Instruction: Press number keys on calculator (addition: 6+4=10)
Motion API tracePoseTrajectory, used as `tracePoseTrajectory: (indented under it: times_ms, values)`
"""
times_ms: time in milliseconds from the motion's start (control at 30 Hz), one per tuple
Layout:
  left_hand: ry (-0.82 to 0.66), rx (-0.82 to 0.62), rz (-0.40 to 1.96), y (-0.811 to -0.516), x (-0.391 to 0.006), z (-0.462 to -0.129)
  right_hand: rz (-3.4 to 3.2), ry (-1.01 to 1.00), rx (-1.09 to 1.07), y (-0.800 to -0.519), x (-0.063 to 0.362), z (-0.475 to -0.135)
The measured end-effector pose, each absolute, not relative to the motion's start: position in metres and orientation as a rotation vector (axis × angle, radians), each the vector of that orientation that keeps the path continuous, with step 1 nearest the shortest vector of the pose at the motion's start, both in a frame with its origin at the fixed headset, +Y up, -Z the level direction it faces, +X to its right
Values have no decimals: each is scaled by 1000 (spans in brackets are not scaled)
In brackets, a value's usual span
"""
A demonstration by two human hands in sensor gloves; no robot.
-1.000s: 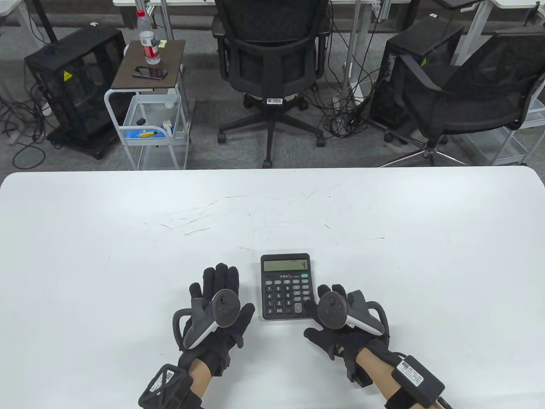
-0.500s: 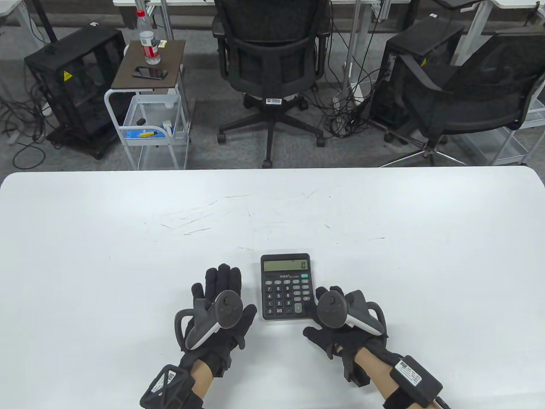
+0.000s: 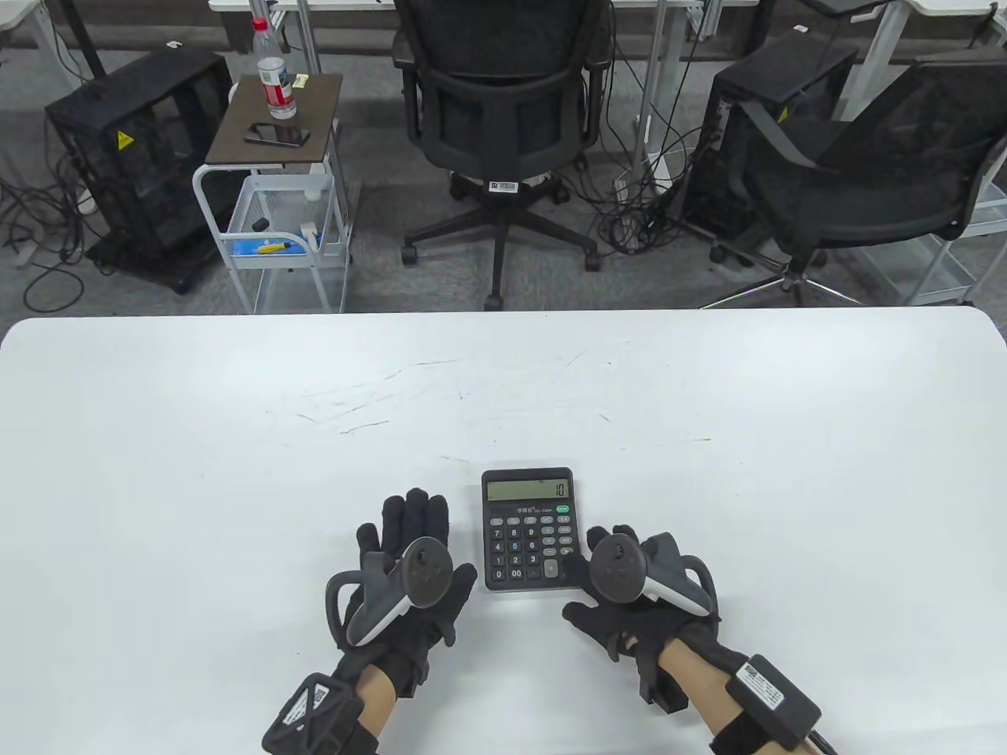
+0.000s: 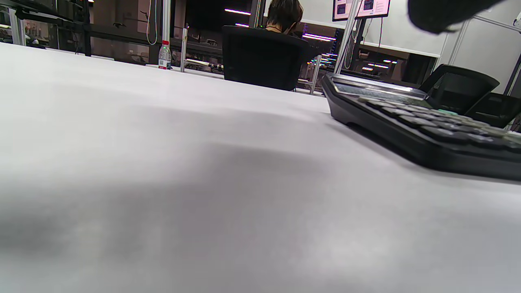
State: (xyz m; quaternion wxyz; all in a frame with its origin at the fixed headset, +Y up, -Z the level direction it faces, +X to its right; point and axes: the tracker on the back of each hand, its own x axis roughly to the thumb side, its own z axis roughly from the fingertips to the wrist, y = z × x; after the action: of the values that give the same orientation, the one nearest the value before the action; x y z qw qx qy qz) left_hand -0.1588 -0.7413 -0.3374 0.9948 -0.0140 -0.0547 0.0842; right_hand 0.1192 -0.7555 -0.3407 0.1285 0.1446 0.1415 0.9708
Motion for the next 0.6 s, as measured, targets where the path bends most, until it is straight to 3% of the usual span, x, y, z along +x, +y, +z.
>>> tracePoseTrajectory:
  times_ms: [367,600]
  values:
    - [-109,-27,166,-741,-157,-338,2860,131,260,-749,145,-356]
    - [-112,-34,164,-742,-156,-338,2867,106,203,-747,156,-362]
